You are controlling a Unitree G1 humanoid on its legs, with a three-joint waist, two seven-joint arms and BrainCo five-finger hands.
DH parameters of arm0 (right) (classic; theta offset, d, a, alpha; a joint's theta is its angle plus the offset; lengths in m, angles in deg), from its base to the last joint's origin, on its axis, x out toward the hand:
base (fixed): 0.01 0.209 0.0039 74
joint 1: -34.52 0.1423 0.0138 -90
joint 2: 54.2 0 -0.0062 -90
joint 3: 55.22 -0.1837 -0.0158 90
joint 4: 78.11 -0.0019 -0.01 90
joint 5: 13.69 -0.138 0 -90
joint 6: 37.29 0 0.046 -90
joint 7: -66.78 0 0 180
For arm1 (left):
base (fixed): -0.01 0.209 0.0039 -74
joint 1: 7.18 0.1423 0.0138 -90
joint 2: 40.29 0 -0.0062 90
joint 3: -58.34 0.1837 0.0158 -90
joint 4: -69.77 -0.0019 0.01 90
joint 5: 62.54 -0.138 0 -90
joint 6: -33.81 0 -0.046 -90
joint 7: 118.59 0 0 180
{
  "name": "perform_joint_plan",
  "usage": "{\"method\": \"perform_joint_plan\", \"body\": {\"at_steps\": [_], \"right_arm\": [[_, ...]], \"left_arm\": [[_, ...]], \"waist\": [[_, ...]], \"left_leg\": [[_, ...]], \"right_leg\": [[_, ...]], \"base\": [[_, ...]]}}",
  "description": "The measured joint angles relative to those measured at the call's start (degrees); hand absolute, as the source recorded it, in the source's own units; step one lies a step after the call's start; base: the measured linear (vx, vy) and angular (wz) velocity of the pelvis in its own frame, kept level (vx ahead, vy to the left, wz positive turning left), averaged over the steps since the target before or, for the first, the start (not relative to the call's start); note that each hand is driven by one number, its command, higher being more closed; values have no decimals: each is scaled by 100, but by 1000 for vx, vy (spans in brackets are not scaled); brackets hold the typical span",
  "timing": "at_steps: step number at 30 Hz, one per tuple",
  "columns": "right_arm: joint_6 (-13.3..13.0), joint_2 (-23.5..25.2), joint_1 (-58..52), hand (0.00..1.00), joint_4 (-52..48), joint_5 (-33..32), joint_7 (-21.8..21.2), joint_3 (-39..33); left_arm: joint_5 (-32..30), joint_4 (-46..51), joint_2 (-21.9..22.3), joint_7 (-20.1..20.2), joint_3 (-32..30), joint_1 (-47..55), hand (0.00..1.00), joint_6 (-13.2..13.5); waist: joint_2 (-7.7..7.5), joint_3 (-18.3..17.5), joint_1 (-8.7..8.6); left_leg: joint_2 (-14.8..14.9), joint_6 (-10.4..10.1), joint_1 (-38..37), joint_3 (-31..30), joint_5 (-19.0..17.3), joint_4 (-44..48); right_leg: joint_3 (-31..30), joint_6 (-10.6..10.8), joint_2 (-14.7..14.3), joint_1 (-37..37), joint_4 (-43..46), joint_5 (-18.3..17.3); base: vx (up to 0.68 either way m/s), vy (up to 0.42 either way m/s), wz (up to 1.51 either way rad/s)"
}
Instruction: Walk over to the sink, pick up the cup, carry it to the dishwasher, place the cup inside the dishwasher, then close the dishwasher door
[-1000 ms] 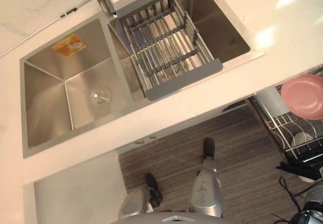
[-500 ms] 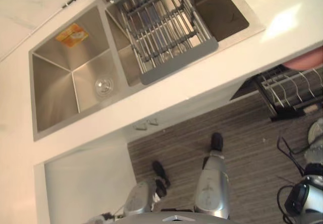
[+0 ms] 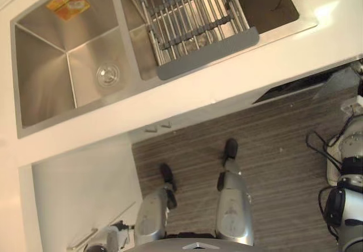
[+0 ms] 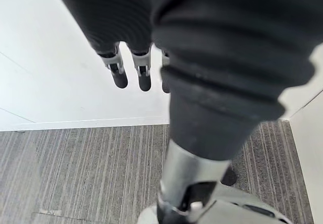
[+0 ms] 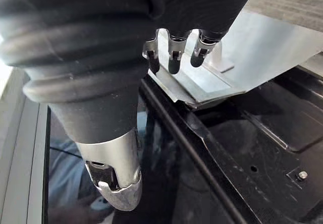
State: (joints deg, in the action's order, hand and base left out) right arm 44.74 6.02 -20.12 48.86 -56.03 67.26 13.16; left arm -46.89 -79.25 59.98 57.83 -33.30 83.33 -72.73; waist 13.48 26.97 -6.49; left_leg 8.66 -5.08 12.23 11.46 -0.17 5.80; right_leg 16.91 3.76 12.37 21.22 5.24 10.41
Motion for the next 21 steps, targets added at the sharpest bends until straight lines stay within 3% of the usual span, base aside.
{"method": "perform_joint_plan", "body": {"at_steps": [7, 10, 14, 15, 17, 18, 21], "right_arm": [[-32, -100, 273, 0, 66, 11, 391, 344], [42, -98, 302, 0, 62, 246, 395, 416], [72, -93, -156, 0, -189, 690, 287, 252], [21, -66, -521, 0, -443, 816, 189, 75], [-319, 92, -1120, 0, -839, 1031, 25, -154], [-598, 279, -1494, 0, -1002, 1191, -58, -290], [-912, 977, -2363, 0, -1126, 1357, -86, -485]], "left_arm": [[346, 52, -106, -92, 235, -21, 0, 36], [801, 45, -119, -97, 218, 6, 0, -82], [953, 53, -118, -52, 173, 57, 0, -78], [959, 53, -123, -41, 169, 70, 0, -73], [955, 51, -129, 19, 164, 121, 0, -21], [929, 50, -128, 25, 165, 139, 0, 28], [741, 112, -130, 137, 162, 361, 0, 323]], "waist": [[7, -5, -2], [10, -7, 2], [14, -10, 30], [15, -10, 41], [16, -12, 15], [13, -13, 4], [-107, -176, 13]], "left_leg": [[-27, -174, 166, -220, 72, -5], [4, -192, 187, -384, 59, 1], [106, -190, 81, -498, 58, 29], [151, -190, 18, -529, 58, 44], [210, -207, -51, -559, 46, 15], [231, -186, -105, -571, 34, -22], [240, -82, -194, -569, 3, -103]], "right_leg": [[106, 2, 7, 5, -176, 133], [108, -10, -122, -135, -484, 290], [238, -33, -230, -374, -562, 290], [302, -68, -265, -515, -588, 261], [417, -92, -296, -668, -597, 180], [473, -84, -303, -767, -586, 129], [620, -73, -277, -943, -561, 28]], "base": [[-3, 7, 7], [-5, -14, -4], [1, -24, 11], [6, -14, 27], [8, -10, 36], [7, -4, 44], [21, 4, 39]]}}
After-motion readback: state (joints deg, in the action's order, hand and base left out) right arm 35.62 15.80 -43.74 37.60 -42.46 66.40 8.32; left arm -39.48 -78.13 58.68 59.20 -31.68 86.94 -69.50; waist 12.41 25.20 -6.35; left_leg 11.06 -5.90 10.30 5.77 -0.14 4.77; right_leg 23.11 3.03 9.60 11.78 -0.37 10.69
